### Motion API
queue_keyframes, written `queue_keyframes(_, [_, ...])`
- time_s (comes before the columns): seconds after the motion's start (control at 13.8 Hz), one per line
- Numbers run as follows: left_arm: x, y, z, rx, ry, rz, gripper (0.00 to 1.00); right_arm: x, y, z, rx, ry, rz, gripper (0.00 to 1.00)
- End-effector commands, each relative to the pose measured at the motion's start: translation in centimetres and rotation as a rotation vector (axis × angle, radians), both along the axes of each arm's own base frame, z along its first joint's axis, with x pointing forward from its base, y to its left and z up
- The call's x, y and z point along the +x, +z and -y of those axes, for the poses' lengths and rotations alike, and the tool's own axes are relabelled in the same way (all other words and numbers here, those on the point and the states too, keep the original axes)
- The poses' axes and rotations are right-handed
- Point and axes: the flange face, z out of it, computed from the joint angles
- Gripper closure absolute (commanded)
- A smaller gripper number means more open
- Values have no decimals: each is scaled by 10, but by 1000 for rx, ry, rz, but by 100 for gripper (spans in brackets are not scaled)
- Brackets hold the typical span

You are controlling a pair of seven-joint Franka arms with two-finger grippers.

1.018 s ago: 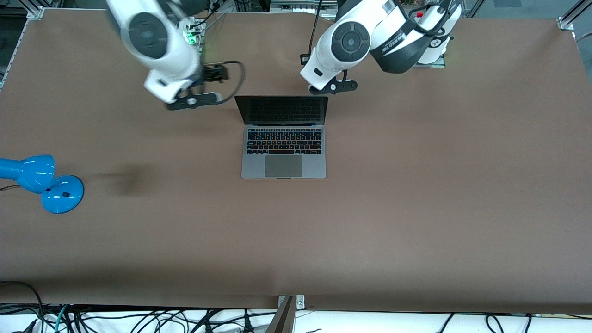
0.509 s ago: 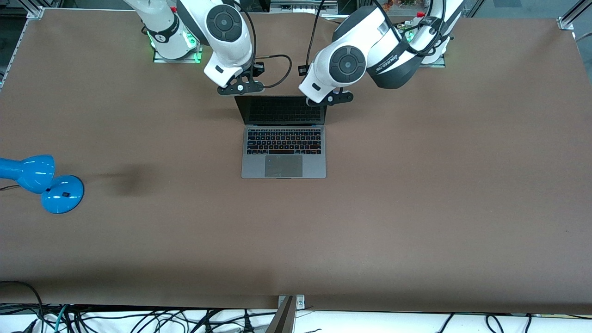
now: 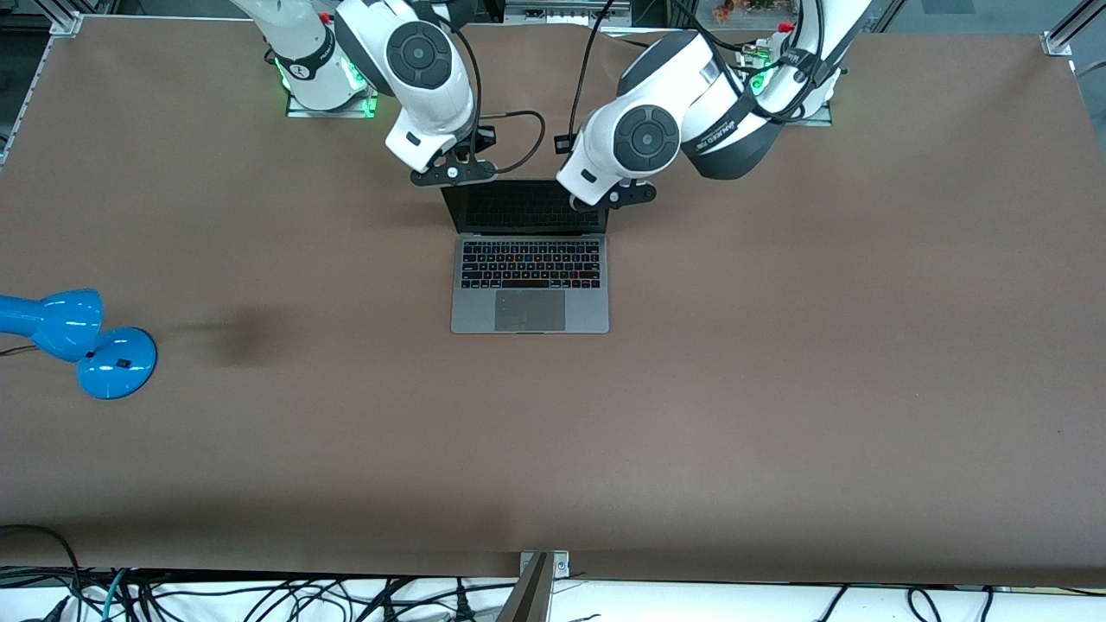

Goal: Close laptop with both arms from behind
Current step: 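Lower both grippers onto the back of the laptop screen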

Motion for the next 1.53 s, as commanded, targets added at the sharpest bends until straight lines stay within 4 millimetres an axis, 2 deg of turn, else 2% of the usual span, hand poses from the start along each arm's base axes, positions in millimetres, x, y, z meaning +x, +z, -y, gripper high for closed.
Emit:
queue_keyframes(0.0, [10, -19, 1, 29, -4, 42, 100, 14, -9, 4, -1, 19, 37, 100])
queue_keyframes(0.29, [17, -30, 1, 32, -5, 53, 100, 45, -8, 4, 7, 34, 73, 100])
queue_keyframes(0.65, [37, -54, -2, 21, 9, 88, 100, 87, -6, 14, 24, 1, 99, 100])
queue_keyframes(1.09, [87, -84, -9, 16, 43, 107, 100, 133, -33, 14, 11, 30, 121, 100])
queue_keyframes(1.45, [118, -112, -17, 25, 78, 108, 100, 171, -61, 17, 15, 34, 128, 100])
